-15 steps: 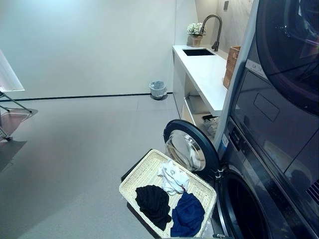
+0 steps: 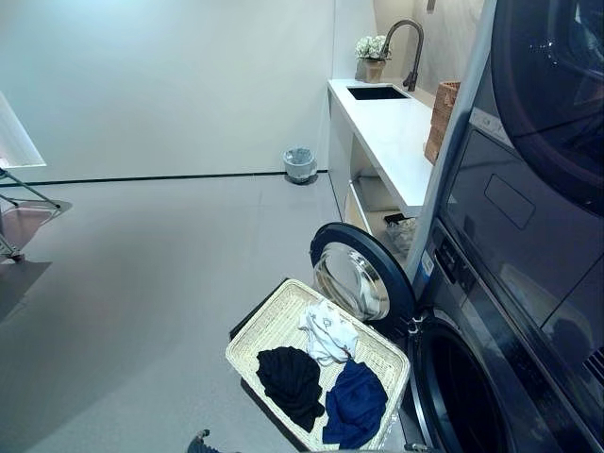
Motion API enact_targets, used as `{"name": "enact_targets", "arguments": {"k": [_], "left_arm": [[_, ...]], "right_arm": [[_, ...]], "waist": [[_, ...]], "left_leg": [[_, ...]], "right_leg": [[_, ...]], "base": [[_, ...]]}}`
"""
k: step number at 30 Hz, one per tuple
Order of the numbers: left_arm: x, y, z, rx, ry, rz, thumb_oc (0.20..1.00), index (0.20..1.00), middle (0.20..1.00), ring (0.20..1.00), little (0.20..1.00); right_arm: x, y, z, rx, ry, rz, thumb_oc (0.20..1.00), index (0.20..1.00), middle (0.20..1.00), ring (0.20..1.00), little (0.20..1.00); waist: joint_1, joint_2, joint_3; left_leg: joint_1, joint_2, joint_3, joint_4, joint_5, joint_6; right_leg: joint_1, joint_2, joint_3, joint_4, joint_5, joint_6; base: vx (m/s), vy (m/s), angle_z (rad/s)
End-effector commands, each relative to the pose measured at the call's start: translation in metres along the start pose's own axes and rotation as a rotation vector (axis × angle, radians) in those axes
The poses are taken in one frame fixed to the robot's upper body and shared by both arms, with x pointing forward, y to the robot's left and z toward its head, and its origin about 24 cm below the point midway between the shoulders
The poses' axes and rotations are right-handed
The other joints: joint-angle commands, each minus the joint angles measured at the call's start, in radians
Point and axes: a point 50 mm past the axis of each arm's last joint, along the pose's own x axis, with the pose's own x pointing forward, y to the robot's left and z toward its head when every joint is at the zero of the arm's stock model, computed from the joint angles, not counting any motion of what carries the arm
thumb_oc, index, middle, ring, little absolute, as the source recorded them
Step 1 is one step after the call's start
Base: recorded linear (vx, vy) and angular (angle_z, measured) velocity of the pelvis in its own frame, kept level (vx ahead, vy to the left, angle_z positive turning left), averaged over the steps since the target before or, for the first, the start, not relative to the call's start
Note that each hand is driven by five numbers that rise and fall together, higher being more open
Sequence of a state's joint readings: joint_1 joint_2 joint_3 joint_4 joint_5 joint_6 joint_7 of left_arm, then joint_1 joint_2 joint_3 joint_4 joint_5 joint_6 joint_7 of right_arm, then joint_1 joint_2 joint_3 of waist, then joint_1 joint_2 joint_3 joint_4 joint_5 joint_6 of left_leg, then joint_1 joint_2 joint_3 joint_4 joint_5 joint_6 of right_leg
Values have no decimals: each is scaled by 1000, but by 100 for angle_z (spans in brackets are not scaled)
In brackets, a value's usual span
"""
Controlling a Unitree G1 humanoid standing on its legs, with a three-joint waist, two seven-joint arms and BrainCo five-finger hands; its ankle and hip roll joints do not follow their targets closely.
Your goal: Put the clothes into the washing machine.
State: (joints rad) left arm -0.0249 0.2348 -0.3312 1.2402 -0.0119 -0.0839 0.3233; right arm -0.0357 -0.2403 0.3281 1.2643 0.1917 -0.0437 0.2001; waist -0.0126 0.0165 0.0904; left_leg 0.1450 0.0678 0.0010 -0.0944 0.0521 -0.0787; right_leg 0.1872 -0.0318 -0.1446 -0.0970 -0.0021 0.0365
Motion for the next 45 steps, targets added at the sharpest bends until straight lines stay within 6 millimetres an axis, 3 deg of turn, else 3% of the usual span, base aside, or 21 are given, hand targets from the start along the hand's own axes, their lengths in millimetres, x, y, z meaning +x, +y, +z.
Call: {"name": "enact_targets", "arguments": {"k": [1,10,13,14,15,18,19,23,28,38,45], "left_arm": [[7,9,40,16,-129,100,1000,1000,1000,1000,1000],[12,30,72,25,-200,267,1000,1000,1000,1000,1000],[13,41,101,11,-269,339,1000,1000,1000,1000,1000],[13,41,101,11,-269,339,1000,1000,1000,1000,1000],[12,45,116,9,-304,369,1000,1000,1000,1000,1000],[11,50,131,8,-338,399,1000,1000,1000,1000,1000],[10,60,149,6,-386,446,1000,1000,1000,1000,1000],[7,73,169,-2,-436,502,1000,1000,1000,1000,1000],[0,109,205,-38,-501,596,1000,1000,1000,1000,1000],[-20,157,257,-30,-590,722,1000,1000,1000,1000,1000],[-33,174,284,20,-606,727,1000,1000,1000,1000,1000]], "right_arm": [[6,6,34,-14,-91,14,1000,1000,1000,1000,1000],[3,-3,52,-15,-155,16,1000,1000,1000,1000,1000],[2,-8,73,-52,-208,13,1000,1000,1000,1000,1000],[2,-8,73,-52,-208,13,1000,1000,1000,1000,1000],[0,-12,83,-67,-235,8,1000,1000,1000,1000,1000],[-1,-15,94,-78,-260,1,1000,1000,1000,1000,1000],[-4,-18,107,-93,-301,0,1000,1000,1000,1000,1000],[-6,-18,122,-104,-348,4,1000,1000,1000,1000,1000],[-11,-16,150,-106,-438,6,1000,1000,1000,1000,1000],[-22,-7,193,-77,-569,26,1000,1000,1000,1000,1000],[-29,-4,208,-77,-641,57,1000,1000,1000,1000,1000]], "waist": [[-7,-21,66],[-45,-17,139],[-64,-15,202],[-64,-15,202],[-72,-15,234],[-84,-15,264],[-97,-20,299],[-109,-32,332],[-137,-59,394],[-184,-99,430],[-220,-121,430]], "left_leg": [[33,-125,98,15,-113,87],[-57,-127,139,52,-114,97],[-146,-134,154,112,-120,104],[-146,-134,154,112,-120,104],[-188,-141,158,145,-123,106],[-222,-148,167,178,-131,107],[-263,-153,182,220,-144,112],[-314,-156,196,274,-161,115],[-418,-161,212,382,-196,115],[-596,-147,238,511,-235,101],[-724,-149,231,590,-257,92]], "right_leg": [[-28,29,30,33,-23,33],[-141,19,92,48,8,43],[-238,12,134,86,21,43],[-238,12,134,86,21,43],[-276,10,155,98,30,43],[-308,6,177,106,41,47],[-348,-1,201,115,55,52],[-394,-9,224,126,67,58],[-486,-23,249,156,85,63],[-664,-23,255,191,122,67],[-788,-27,254,219,143,67]], "base": [[21,36,-8],[-13,78,-22],[-153,97,-38],[-117,90,-29],[-88,94,-21],[-63,101,-29],[-71,114,-27],[-92,62,-34],[-76,36,-18],[-25,23,-12],[-1,45,-11]]}}
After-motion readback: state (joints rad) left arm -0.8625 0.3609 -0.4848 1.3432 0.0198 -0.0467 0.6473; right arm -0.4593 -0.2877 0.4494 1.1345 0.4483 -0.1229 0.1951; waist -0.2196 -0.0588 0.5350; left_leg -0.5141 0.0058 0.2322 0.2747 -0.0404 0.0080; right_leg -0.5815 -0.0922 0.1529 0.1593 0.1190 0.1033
